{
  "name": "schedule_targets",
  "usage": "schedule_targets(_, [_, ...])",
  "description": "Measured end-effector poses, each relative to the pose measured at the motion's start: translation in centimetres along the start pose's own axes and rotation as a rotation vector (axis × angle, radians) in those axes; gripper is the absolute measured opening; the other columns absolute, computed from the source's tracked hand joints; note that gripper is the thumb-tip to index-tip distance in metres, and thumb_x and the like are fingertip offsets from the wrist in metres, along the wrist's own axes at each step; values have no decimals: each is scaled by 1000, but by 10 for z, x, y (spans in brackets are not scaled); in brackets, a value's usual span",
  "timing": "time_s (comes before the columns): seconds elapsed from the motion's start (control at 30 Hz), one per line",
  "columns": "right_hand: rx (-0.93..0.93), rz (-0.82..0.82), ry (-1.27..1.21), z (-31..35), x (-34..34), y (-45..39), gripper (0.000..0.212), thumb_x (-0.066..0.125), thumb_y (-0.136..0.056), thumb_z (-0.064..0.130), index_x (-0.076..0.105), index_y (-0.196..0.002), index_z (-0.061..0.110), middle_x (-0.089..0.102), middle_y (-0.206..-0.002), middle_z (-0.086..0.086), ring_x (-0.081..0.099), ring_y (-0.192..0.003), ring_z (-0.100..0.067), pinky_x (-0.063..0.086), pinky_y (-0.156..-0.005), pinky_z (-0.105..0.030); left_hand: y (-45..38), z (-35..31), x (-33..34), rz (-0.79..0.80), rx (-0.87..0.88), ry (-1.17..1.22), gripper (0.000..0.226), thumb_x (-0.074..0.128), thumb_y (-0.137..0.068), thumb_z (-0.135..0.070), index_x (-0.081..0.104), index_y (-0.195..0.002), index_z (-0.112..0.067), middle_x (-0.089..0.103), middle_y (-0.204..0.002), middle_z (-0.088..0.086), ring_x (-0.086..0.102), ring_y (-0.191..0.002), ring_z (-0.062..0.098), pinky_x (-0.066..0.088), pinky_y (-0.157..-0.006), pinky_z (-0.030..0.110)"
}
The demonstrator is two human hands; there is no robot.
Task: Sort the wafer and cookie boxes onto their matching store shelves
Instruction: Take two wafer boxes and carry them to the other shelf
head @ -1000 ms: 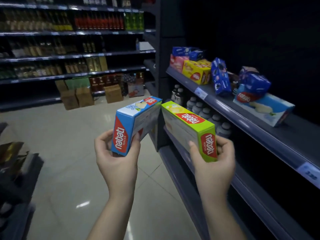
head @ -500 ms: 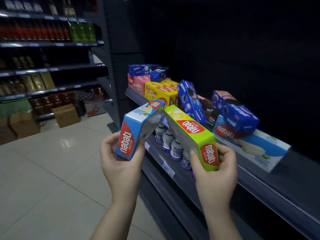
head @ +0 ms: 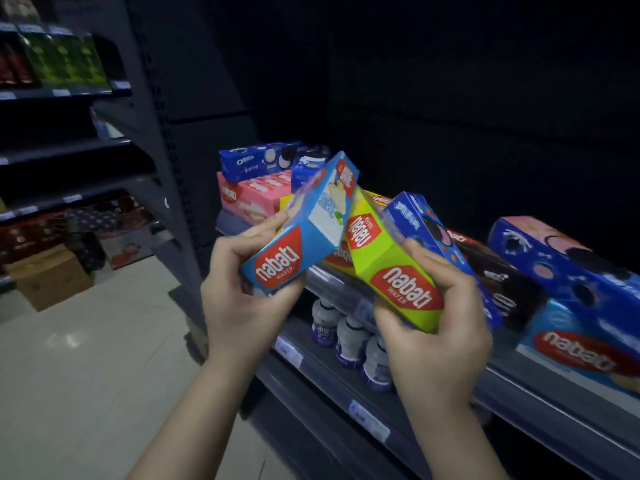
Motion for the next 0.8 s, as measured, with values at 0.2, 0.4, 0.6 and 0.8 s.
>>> schedule_targets(0.2, [-37, -92, 255, 22, 36, -27, 55, 83, -69, 21, 63, -119, 29, 63, -120, 18, 60, -111, -2, 50, -86, -19, -73, 78, -4, 66, -37, 100, 40, 79, -71, -24, 47, -94, -27, 59, -95, -29, 60, -89, -9, 45, -74, 7])
schedule_targets(0.4, [-87, -104, 304, 1, 84, -53, 60, 83, -69, 7, 57, -119, 25, 57, -125, 20, 55, -121, -4, 50, -96, -31, -122, 127, 21, 138, -26, 206, 45, 78, -71, -13, 45, -97, -27, 60, -102, -30, 61, -100, -6, 47, -82, 12])
schedule_targets(0.6, [-42, -179, 311, -39, 111, -49, 65, 72, -60, -3, 57, -116, 26, 55, -125, 30, 54, -122, 0, 45, -99, -22, -124, 175, 44, 168, -162, 363, 48, 82, -68, -6, 48, -95, -27, 63, -99, -25, 62, -99, -2, 48, -83, 14])
schedule_targets(0.8, [-80, -101, 453, -66, 136, -63, 70, 70, -55, -11, 57, -116, 21, 60, -122, 19, 52, -122, -5, 36, -105, -16, -134, 185, 76, 319, -137, 428, 58, 77, -68, 5, 47, -96, -37, 65, -115, -15, 60, -118, 12, 50, -90, 25])
Point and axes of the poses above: each hand's wrist, its own y-axis away from the middle knuckle, its own x-axis out of the palm, z = x × y, the point moved 7 cm from there along -y, towards the middle knuckle
